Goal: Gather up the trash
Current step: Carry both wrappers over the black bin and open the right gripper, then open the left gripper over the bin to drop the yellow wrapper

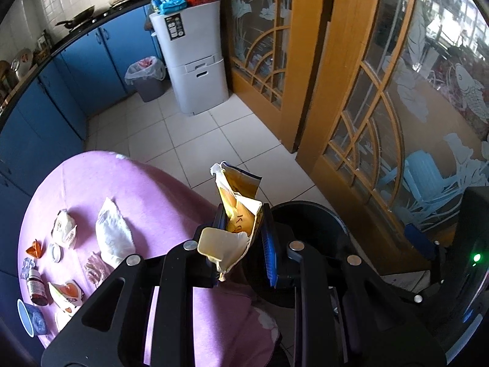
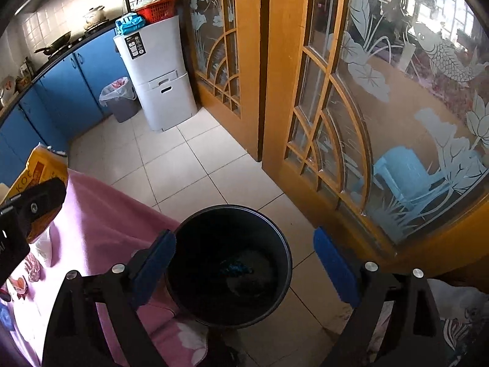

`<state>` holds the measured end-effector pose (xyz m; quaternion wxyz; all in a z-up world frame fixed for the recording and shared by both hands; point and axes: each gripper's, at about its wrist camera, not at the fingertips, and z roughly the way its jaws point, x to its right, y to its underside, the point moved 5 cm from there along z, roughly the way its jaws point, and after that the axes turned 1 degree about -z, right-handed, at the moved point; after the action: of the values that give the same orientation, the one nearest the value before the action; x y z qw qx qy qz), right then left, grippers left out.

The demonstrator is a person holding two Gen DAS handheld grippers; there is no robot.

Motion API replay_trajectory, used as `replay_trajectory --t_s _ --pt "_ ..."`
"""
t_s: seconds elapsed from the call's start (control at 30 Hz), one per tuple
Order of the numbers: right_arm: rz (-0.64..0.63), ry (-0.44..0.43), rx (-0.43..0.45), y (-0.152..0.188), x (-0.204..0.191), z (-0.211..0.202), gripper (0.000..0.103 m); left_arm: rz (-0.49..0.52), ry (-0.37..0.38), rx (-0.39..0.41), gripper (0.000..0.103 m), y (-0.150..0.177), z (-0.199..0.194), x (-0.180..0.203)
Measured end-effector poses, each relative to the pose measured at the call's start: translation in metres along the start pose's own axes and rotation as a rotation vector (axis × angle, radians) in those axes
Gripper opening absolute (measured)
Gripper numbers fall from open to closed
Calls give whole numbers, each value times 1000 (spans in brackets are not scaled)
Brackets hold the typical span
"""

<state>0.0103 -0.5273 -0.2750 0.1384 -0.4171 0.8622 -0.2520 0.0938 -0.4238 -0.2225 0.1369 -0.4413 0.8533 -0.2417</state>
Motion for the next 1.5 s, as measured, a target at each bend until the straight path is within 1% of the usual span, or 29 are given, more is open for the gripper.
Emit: replay_trajectory --t_s 0.23,0.3,0.33,0.4,0.43,0.47,0.53,0.6,0.67,0.8,1.0,1.2,1.37,1.5 --pt "6 -2 7 0 3 -2 89 38 28 10 25 -6 -1 21" --pt "9 -3 9 0 4 -3 89 43 31 2 25 -7 1 25" --pt "11 -4 10 0 5 -3 89 40 50 -11 27 -8 2 27" --pt "12 -3 13 -1 5 -3 89 28 59 -16 48 -9 3 27" --pt "12 -3 13 0 5 -3 89 21 64 -9 80 -10 2 26" --pt "27 -11 17 -1 7 -4 89 6 48 13 92 -13 0 23" --pt "26 -5 18 -2 8 -4 89 -5 57 45 93 -16 -4 19" --pt "21 2 21 -2 6 -4 89 -1 31 58 93 -19 -7 17" --pt "18 -1 18 -2 5 -3 89 -5 35 57 93 -20 -7 15" --pt "10 -2 18 -1 2 -4 89 -12 13 64 93 -18 -9 8" --pt "-4 -7 19 -2 -7 -7 89 -51 -15 68 93 -16 -15 -14" --pt "-41 -24 32 -3 -29 -16 89 -108 -57 85 93 -9 -30 -52" --pt "-99 -53 51 -1 -62 -28 89 -163 -106 92 93 9 -42 -93" --pt "-144 -46 61 3 -85 -34 89 -202 -117 86 93 20 -48 -117"
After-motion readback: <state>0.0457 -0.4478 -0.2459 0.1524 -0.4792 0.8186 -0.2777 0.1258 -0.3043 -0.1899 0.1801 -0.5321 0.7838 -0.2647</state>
